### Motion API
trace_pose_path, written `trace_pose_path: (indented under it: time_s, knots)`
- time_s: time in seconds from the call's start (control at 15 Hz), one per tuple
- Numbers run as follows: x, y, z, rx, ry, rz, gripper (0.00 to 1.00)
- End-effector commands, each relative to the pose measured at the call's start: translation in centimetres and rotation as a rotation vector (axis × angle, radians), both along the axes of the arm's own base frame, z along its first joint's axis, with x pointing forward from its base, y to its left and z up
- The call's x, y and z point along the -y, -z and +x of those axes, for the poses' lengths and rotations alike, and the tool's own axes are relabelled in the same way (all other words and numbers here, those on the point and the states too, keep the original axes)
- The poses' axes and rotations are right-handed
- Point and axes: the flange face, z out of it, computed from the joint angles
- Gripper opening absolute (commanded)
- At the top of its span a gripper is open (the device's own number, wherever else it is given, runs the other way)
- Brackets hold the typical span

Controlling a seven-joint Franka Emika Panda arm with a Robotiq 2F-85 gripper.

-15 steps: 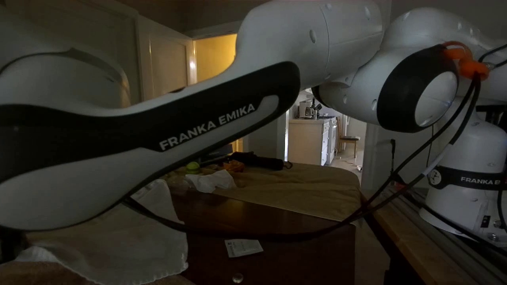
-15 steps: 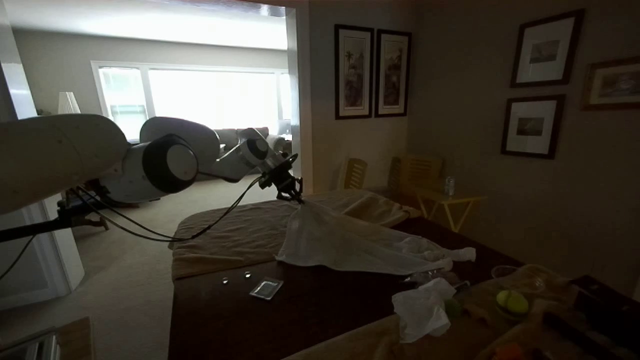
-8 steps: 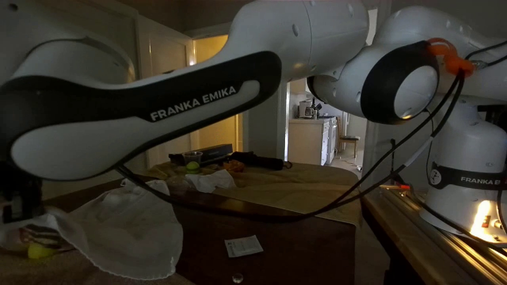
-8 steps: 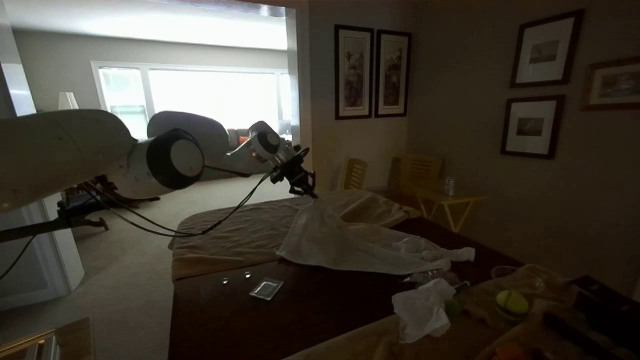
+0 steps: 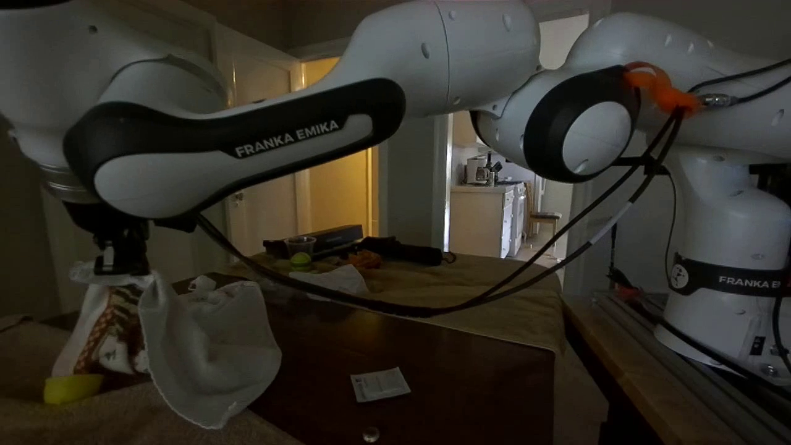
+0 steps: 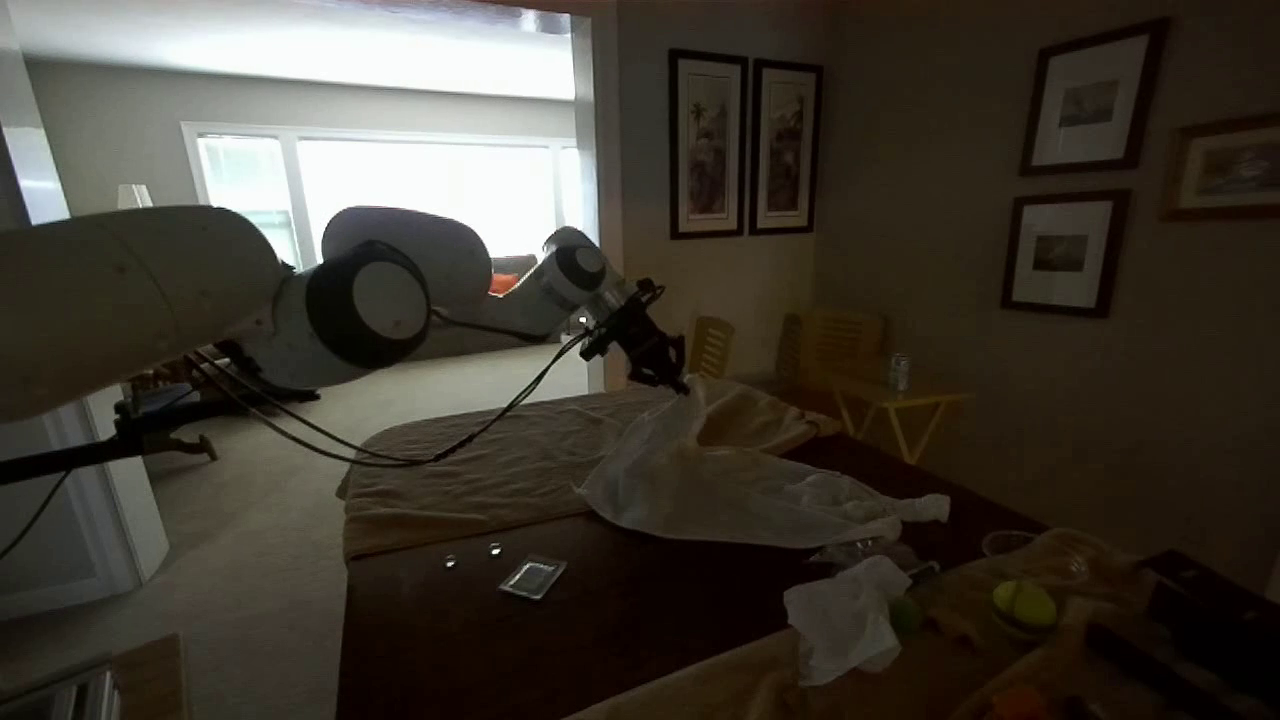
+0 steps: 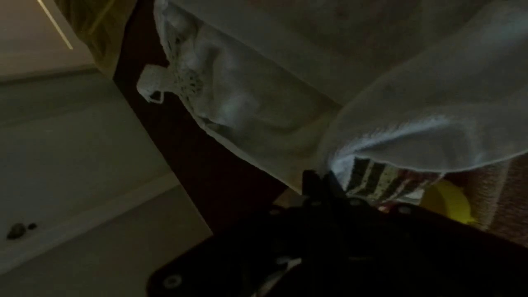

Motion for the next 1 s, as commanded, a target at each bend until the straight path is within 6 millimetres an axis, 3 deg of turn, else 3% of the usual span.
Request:
trace_pose_path:
  time_s: [0.0,0.6,0.93]
  knots:
    - [3.7,-2.1,0.5,0.038,0.162,-0.025,0.01]
    - [15.2,-4.5,1.2,0.035,0.498,-0.018,0.01]
    - [20.1,-3.3,1.6,-0.001,0.547,-0.009,0.01]
